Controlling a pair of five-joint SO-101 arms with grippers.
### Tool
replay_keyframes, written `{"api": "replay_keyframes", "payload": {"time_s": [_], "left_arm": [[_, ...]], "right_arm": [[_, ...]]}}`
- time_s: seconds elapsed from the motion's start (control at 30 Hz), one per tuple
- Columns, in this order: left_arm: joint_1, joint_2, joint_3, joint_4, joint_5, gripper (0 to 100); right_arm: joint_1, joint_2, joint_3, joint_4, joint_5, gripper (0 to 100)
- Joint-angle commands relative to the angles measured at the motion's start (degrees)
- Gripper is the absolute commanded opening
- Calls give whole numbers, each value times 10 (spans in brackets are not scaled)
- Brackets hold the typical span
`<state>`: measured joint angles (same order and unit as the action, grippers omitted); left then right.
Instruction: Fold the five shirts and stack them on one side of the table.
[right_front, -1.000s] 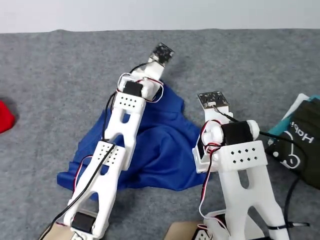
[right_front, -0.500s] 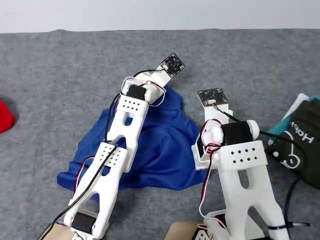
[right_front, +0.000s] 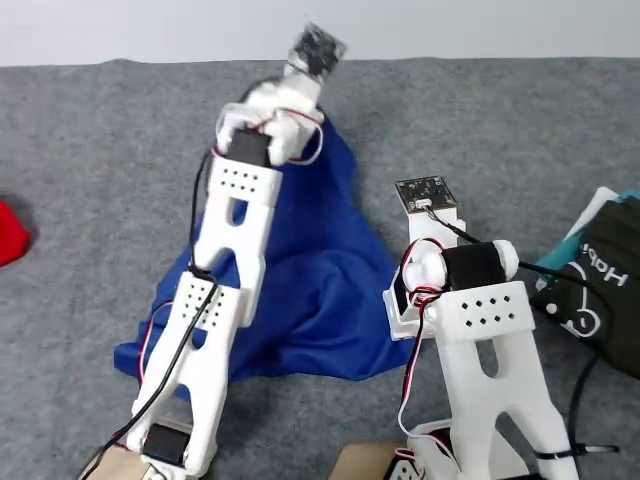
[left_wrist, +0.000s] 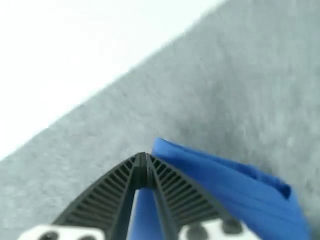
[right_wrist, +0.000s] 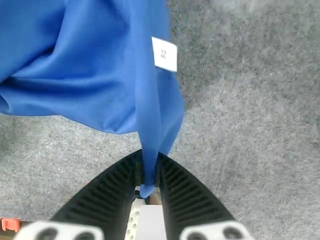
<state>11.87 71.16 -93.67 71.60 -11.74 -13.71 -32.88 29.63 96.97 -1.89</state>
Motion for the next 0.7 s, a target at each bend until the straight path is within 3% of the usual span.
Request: {"api": "replay_keyframes", "payload": {"time_s": [0.0,0.33,0.67], "left_arm": [[-6,-102,-26,41,28,2],[-18,-275,-26,268,20,2],[-46,-293,36,288,20,4]], "right_arm": [[-1,-15,-4,-7,-4,9],[-1,-22,-120,8,-6,9],[-2,-15,-140,5,-3,9]]}}
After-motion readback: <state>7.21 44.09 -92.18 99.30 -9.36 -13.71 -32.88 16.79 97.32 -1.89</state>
